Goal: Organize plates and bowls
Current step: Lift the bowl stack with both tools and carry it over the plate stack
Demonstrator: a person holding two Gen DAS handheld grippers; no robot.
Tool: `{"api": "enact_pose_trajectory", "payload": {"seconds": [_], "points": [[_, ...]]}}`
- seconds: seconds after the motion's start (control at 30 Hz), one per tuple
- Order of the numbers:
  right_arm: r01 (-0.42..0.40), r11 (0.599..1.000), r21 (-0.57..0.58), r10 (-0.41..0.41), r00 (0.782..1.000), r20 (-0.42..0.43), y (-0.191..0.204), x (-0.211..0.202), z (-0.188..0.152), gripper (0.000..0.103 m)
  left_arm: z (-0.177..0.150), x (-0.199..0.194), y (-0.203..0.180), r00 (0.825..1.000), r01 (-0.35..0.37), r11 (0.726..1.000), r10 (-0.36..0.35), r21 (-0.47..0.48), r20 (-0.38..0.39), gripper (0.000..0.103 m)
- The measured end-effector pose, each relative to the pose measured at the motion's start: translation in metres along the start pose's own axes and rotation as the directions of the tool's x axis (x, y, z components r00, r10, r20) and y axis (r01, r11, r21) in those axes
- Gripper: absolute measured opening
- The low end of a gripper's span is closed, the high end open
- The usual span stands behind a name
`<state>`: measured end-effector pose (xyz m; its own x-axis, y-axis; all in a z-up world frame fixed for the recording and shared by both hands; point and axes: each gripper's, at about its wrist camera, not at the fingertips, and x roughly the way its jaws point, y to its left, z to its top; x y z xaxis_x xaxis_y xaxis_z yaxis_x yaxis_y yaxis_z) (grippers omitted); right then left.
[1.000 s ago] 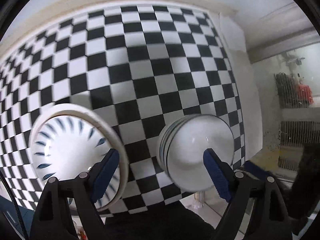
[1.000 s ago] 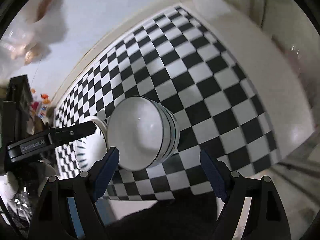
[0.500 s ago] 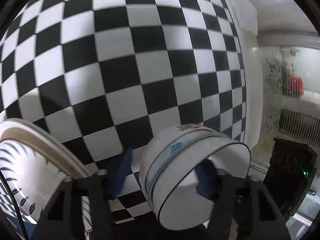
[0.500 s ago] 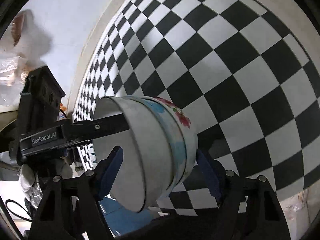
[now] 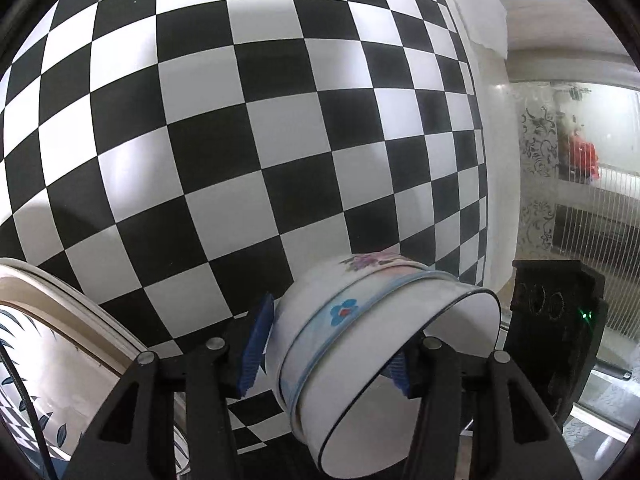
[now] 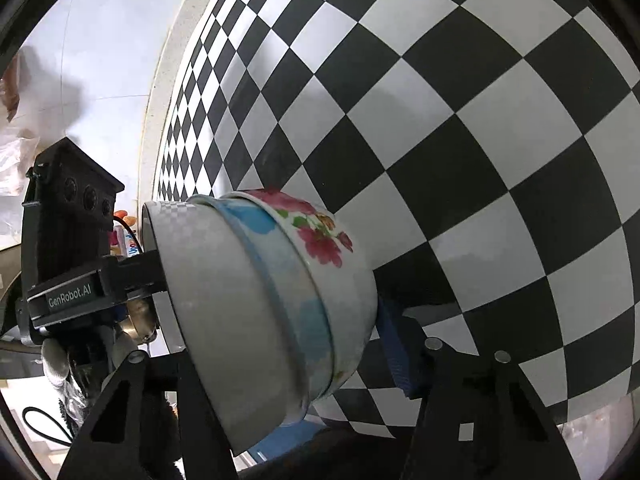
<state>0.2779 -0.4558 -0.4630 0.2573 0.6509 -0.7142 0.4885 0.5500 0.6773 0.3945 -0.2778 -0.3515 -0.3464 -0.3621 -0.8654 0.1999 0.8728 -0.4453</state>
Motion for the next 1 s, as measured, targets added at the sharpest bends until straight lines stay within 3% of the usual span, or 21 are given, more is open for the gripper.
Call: {"api": "enact_pose_trajectory", "payload": {"seconds": [0.23, 0.6, 1.0], "points": [[-0.006, 1.0, -0.006, 0.006, 1.0, 0.024, -0.01, -0.002, -0.003, 0.059, -0.008, -0.002, -0.001, 0.999, -0.011, 1.0, 0.011, 0.009, 0.043, 0.047], [-0.023, 1.0, -0.015, 0.023, 1.0, 0.007, 0.007, -0.004, -0.019, 0.058, -0.016, -0.013, -0.001, 0.997, -0.028, 1.0, 0.028, -0.004, 0.072, 0.047], [-0.05, 0.996, -0.071, 0.049, 0.999, -0.012, 0.068, -0.007, -0.021, 0.058, -0.029, -0.062, 0.004, 0.99, -0.054, 0.998, 0.055, -0.011, 0.132, 0.047]]}}
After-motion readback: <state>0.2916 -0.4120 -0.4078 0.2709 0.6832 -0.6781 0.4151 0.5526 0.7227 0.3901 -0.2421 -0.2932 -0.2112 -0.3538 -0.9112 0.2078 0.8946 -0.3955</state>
